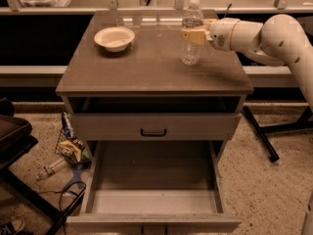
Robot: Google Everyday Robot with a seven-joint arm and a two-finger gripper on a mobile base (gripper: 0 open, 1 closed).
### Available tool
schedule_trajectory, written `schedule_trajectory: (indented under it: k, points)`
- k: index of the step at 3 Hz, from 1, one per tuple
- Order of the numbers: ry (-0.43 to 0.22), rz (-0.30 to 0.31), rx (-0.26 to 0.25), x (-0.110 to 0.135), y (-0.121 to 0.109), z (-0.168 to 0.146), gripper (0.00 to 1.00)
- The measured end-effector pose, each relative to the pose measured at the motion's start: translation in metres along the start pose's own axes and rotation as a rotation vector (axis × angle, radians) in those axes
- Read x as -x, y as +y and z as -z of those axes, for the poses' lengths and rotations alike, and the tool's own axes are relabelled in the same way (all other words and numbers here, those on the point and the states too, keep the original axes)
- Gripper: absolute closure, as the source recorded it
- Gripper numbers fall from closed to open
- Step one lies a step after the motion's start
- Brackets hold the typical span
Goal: Place water bottle into middle drawer
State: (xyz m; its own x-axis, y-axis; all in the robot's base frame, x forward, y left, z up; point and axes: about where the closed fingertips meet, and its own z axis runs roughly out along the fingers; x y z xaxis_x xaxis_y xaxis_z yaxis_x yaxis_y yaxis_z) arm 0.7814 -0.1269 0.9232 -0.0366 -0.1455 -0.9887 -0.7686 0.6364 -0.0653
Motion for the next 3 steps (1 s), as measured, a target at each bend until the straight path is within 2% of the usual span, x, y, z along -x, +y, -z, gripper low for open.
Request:
schedule_trajectory:
  k: [1, 2, 3]
  points:
    - [-0.002, 0.020, 0.006, 0.012, 0.006, 0.002, 1.00]
    - [-0.013, 0.052, 0.001, 0.034, 0.025, 0.022, 1.00]
    - [-0.027, 0.082, 0.026, 0.050, 0.079, 0.061, 1.00]
